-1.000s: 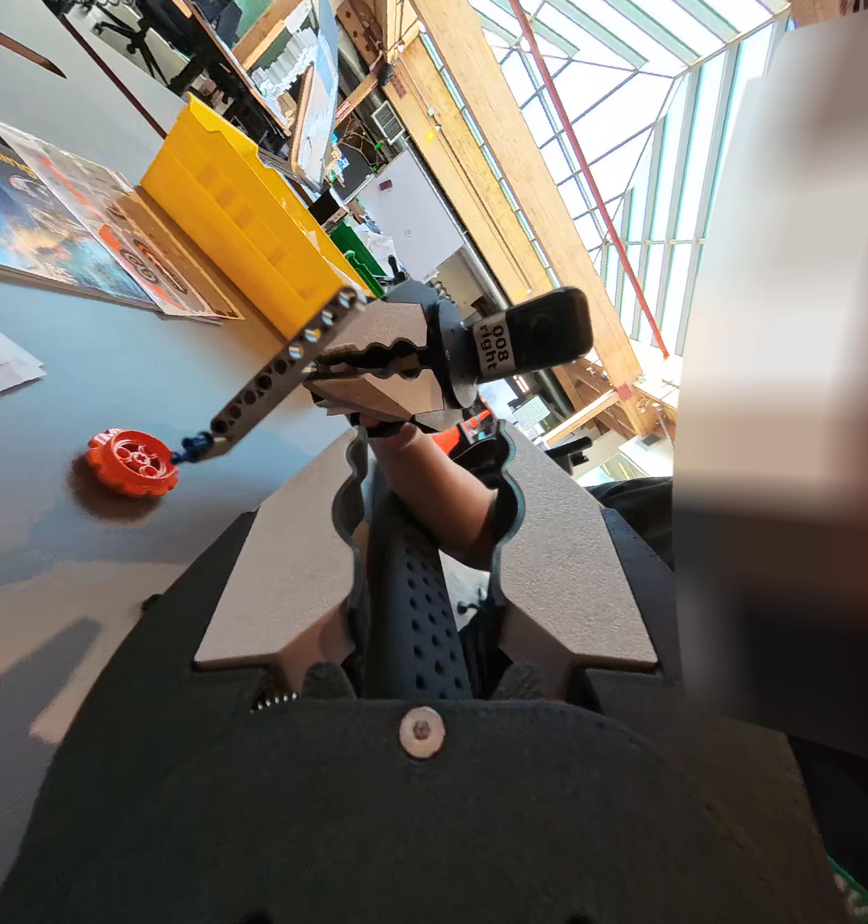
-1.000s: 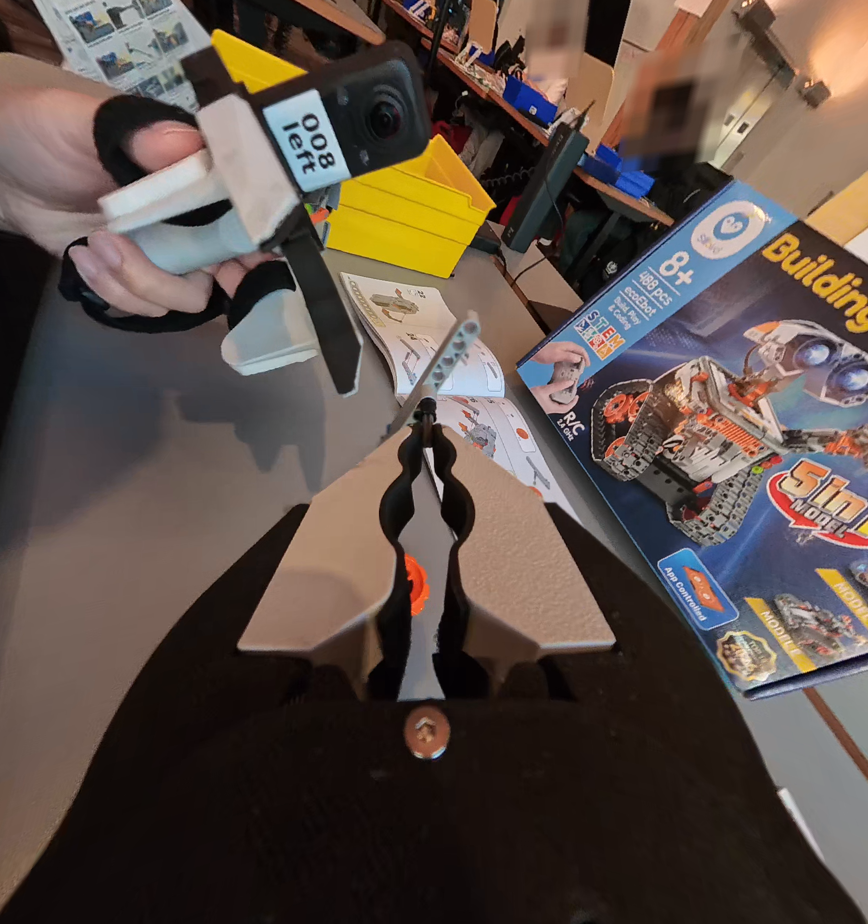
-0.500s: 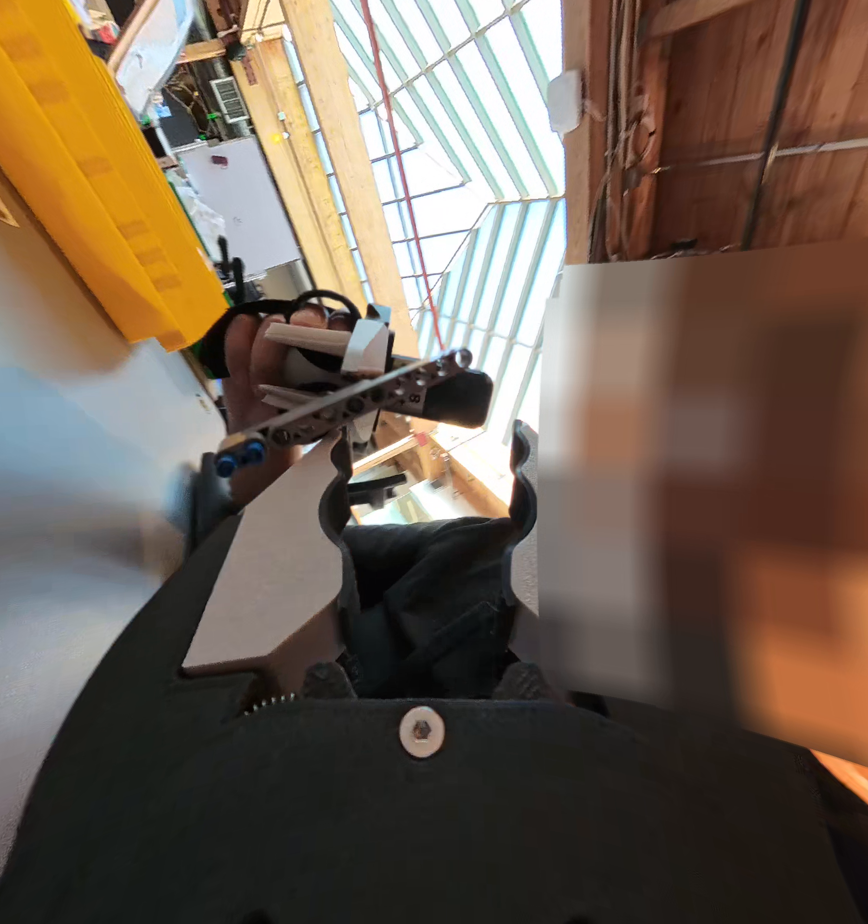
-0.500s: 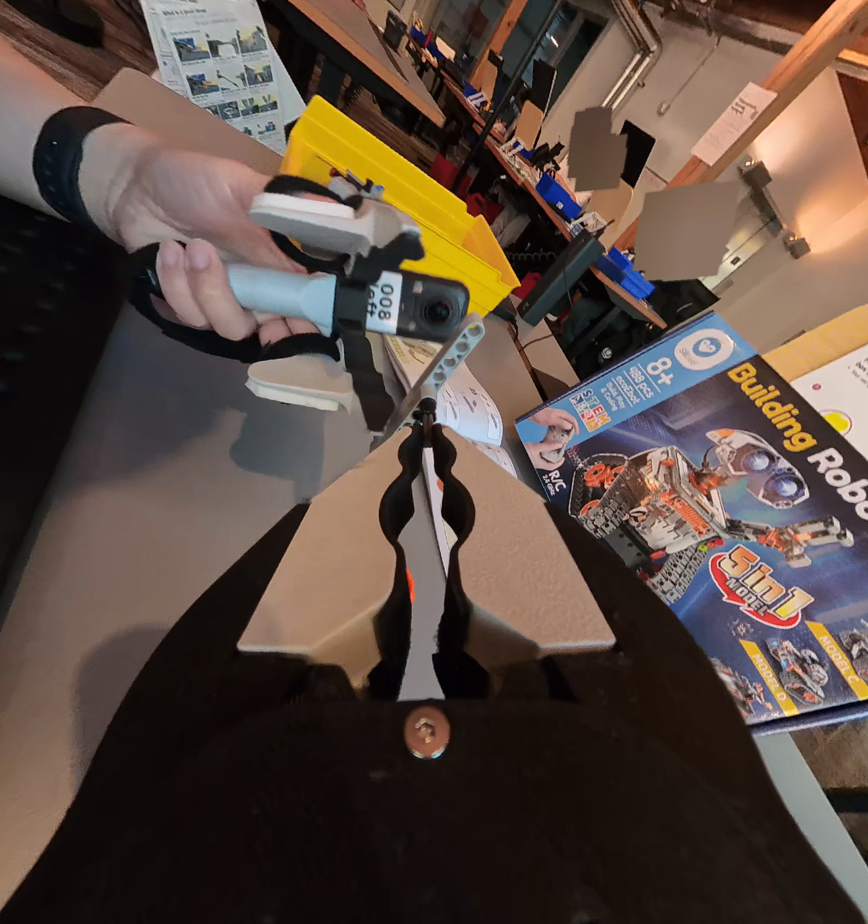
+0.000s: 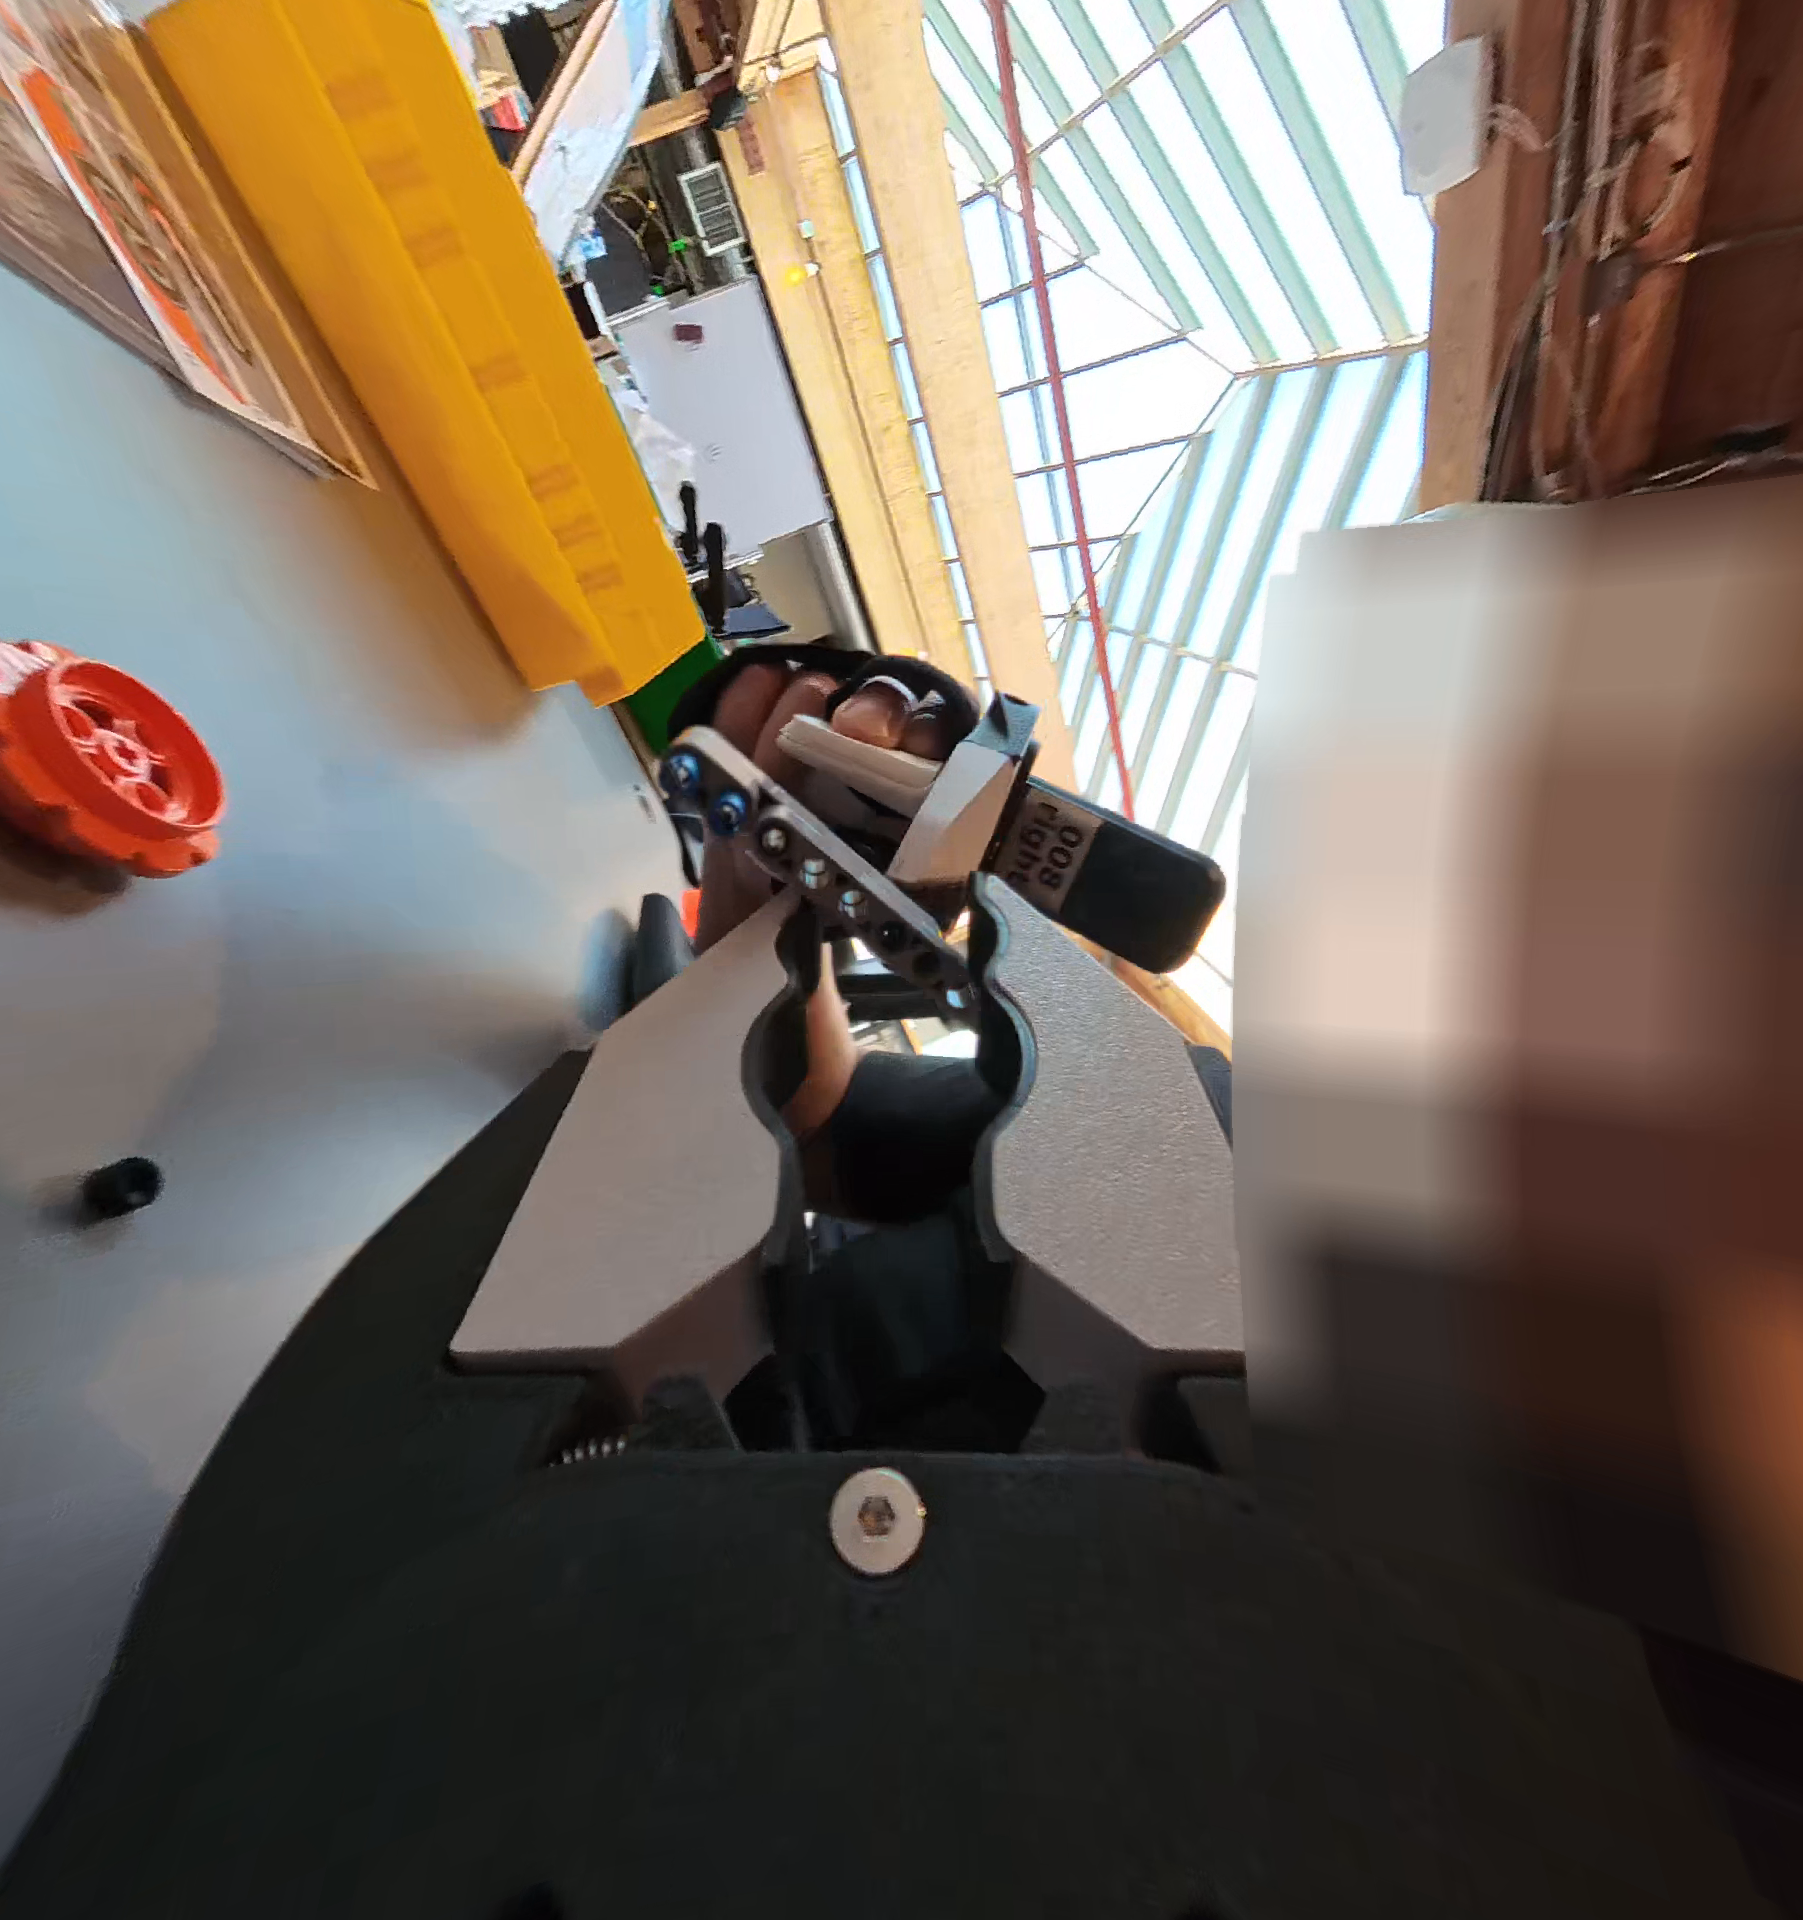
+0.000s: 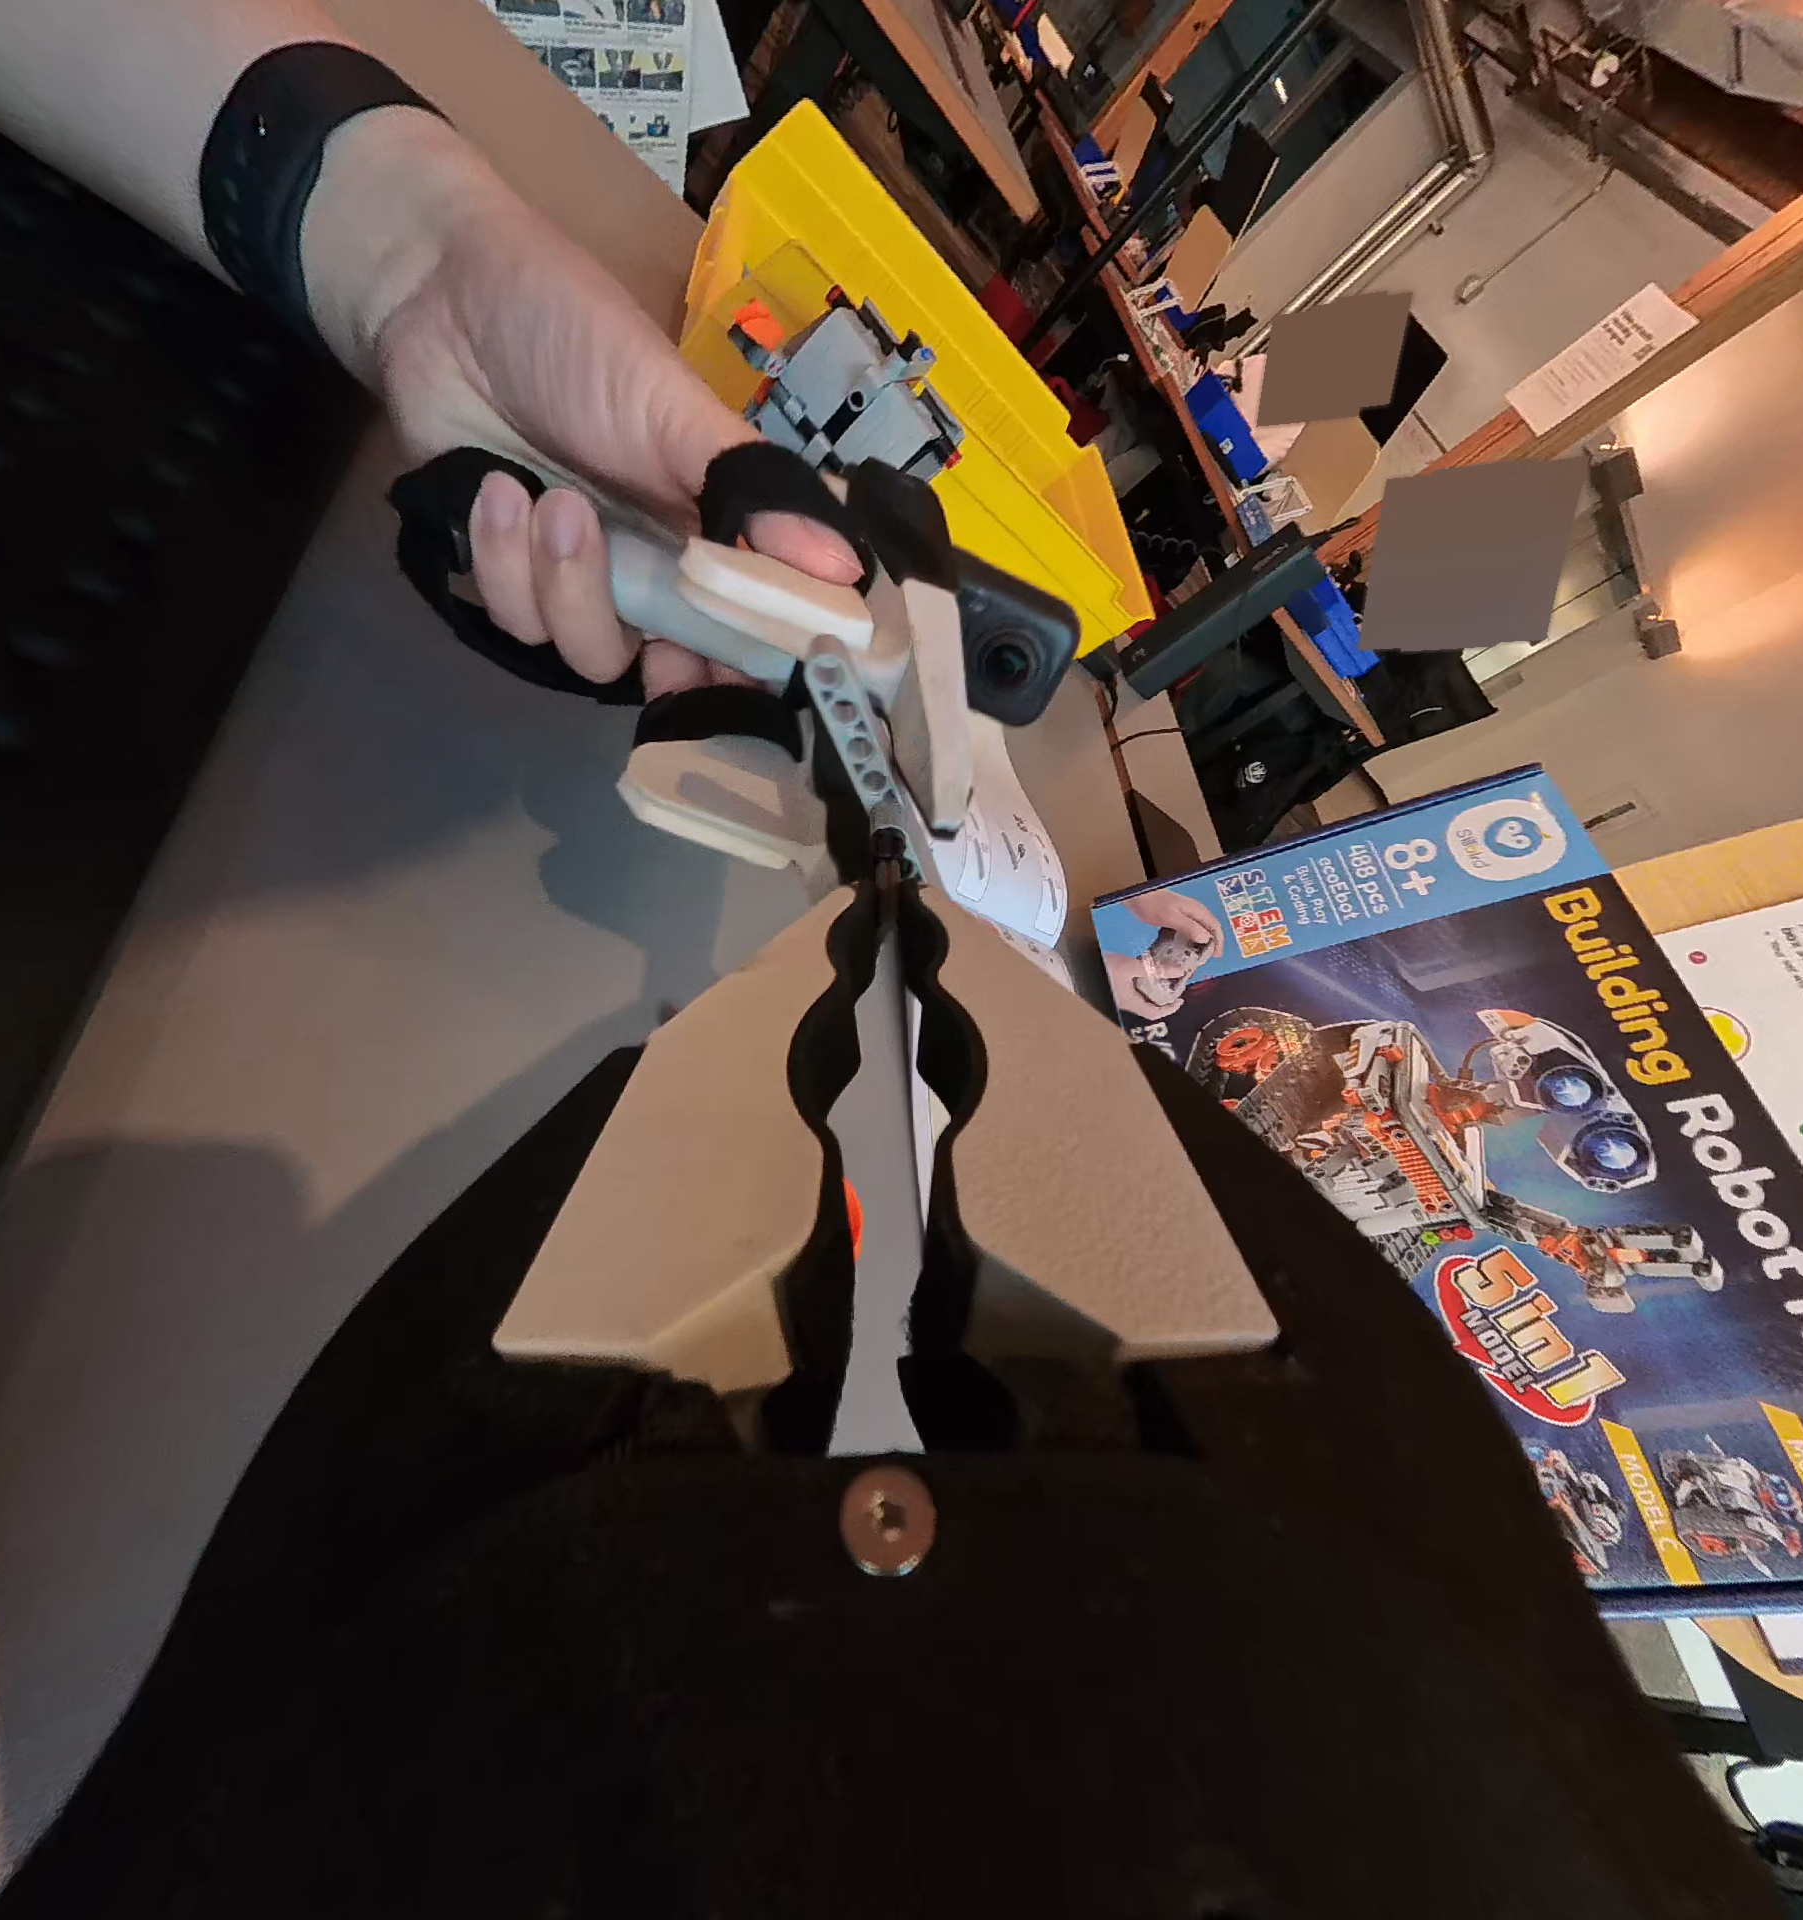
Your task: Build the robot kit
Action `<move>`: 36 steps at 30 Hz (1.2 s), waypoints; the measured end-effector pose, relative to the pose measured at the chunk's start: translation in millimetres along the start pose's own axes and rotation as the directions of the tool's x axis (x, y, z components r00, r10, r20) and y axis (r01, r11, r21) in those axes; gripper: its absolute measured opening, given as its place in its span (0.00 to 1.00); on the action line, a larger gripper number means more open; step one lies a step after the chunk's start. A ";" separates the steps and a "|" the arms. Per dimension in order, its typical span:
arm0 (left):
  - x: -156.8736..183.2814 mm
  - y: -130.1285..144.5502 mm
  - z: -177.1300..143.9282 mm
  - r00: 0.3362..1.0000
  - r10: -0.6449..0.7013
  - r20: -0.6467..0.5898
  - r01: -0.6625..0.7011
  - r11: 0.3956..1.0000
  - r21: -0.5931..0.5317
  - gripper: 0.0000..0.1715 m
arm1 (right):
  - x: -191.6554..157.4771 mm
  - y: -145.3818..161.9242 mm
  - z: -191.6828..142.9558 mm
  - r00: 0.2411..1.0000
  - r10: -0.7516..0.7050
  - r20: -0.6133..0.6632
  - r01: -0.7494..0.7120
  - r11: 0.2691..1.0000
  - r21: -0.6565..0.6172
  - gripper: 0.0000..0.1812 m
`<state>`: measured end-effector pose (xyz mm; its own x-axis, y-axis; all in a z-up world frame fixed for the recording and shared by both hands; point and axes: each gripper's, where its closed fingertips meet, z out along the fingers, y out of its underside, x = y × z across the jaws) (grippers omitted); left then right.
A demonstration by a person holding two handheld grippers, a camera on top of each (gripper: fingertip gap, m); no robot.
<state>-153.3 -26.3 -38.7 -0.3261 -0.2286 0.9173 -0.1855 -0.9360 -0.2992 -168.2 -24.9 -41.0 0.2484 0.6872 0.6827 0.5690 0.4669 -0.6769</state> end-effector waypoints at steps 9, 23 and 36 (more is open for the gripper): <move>-13.8 -7.5 -13.1 0.969 0.175 0.174 -0.174 0.984 -0.025 0.05 | -2.5 14.3 8.3 0.995 0.093 0.028 -0.093 0.995 -0.026 0.01; -18.5 -10.4 -17.7 0.951 0.214 0.223 -0.212 0.977 -0.033 0.03 | -2.5 27.5 12.7 0.972 0.227 0.061 -0.225 0.974 -0.039 0.01; -19.4 -14.2 -21.0 0.958 0.188 0.217 -0.191 0.982 -0.005 0.03 | -0.7 26.7 18.9 0.905 0.415 0.097 -0.417 0.909 0.004 0.01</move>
<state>-163.8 -3.0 -57.8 -0.1465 -0.4527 0.8796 -0.1239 -0.8737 -0.4703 -167.9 -2.4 -64.7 0.3846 0.8693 0.3105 0.4109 0.1400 -0.9009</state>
